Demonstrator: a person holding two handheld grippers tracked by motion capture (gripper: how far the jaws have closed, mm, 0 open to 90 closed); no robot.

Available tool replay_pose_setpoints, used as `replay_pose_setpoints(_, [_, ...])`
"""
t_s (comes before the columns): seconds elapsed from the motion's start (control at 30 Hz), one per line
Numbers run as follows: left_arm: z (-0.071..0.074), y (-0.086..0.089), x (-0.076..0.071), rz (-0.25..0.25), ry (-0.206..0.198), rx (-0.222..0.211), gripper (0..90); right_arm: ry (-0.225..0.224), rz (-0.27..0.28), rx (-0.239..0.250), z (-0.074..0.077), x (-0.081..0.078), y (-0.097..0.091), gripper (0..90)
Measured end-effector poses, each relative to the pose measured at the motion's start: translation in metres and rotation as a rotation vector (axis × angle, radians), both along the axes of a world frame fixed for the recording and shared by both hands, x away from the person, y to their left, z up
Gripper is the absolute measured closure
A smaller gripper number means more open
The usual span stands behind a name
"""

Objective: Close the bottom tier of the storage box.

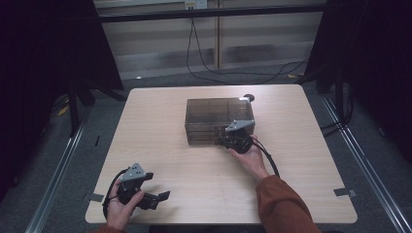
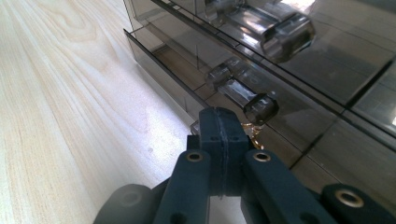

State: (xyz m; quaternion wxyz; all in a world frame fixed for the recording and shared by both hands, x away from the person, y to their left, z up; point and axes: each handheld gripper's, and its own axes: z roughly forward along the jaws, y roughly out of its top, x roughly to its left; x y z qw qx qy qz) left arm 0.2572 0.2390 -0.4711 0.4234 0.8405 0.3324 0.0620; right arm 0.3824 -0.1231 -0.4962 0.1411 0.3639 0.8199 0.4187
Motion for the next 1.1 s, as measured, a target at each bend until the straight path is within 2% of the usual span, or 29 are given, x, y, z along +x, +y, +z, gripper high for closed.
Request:
replay_pose_setpoints(0.53, [0.000,0.001,0.001,0.000,0.006,-0.011,3.2,-0.048,-0.031,-0.020,-0.002,-0.001,0.003,90.0])
replay_pose_setpoints(0.67, [0.000,0.001,0.000,-0.001,0.005,-0.005,3.2,-0.027,-0.031,0.003,-0.002,-0.002,0.002,90.0])
replay_pose_setpoints(0.77, [0.000,0.001,0.001,0.002,0.006,-0.004,3.2,-0.005,-0.004,0.028,-0.003,-0.004,0.001,90.0])
replay_pose_setpoints(0.9, [-0.001,0.000,0.000,-0.002,0.004,-0.001,3.2,0.036,0.011,0.020,-0.007,-0.005,0.000,90.0])
replay_pose_setpoints(0.97, [0.000,0.000,0.000,-0.002,0.004,0.000,3.2,0.048,0.001,0.012,-0.011,-0.003,-0.001,90.0])
replay_pose_setpoints(1.03, [0.000,0.000,0.001,-0.001,0.003,-0.001,3.2,0.053,-0.002,0.024,-0.012,-0.002,-0.003,90.0])
replay_pose_setpoints(1.1, [-0.001,0.000,0.001,-0.002,0.005,0.000,3.2,0.044,-0.007,0.013,-0.011,-0.002,-0.002,90.0])
